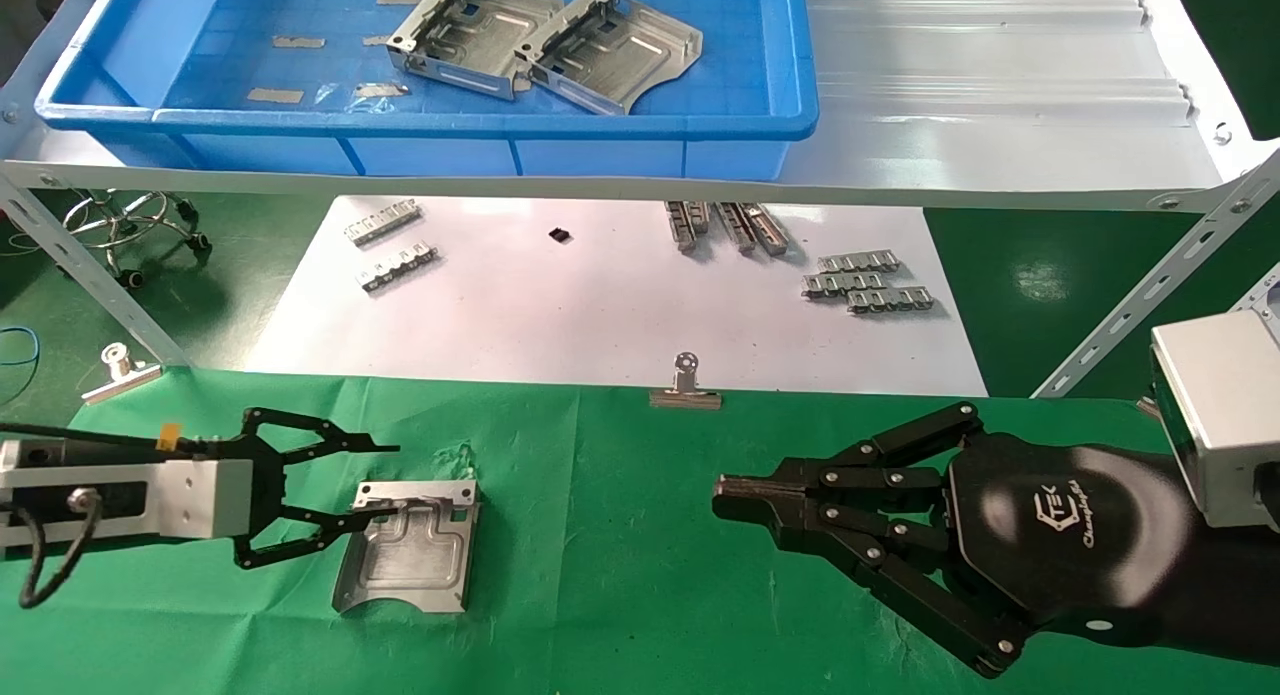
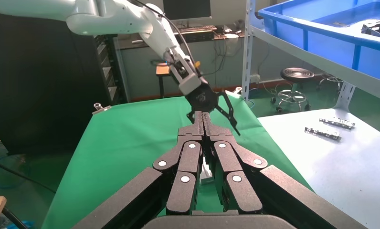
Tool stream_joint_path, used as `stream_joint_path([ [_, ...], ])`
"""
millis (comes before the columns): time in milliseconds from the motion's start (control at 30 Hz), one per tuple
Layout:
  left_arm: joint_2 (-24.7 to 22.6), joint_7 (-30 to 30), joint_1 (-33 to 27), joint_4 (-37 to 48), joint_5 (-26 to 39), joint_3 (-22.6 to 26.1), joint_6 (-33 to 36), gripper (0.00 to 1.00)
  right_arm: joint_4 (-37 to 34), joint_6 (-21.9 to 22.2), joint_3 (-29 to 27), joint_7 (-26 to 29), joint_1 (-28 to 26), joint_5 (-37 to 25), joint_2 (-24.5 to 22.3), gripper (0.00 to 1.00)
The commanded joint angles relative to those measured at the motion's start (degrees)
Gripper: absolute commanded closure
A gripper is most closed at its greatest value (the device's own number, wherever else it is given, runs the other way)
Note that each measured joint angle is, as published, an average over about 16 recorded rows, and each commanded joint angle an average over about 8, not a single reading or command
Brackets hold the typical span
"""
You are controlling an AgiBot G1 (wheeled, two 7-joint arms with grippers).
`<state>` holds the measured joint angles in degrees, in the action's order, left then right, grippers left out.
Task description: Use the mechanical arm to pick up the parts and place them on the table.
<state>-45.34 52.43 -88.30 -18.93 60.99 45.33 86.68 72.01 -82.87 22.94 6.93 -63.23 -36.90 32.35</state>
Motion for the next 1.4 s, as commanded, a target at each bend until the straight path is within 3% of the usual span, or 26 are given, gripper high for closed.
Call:
stream_joint_path([
  [33,0.26,-2.65,-0.5,0.83,-0.5,0.08,1.78,0.0,0.0,0.0,0.0,0.0,0.0,0.0,0.0,0.68],
  [167,0.68,-7.62,0.17,-0.36,-1.55,-0.82,2.95,0.0,0.0,0.0,0.0,0.0,0.0,0.0,0.0,0.18],
  [233,0.89,-9.1,0.89,-1.81,-1.84,-1.58,2.65,0.0,0.0,0.0,0.0,0.0,0.0,0.0,0.0,0.0],
  [1400,6.73,-42.59,16.89,-34.53,-12.55,-18.75,0.4,0.0,0.0,0.0,0.01,0.0,0.0,0.01,0.0,0.0],
])
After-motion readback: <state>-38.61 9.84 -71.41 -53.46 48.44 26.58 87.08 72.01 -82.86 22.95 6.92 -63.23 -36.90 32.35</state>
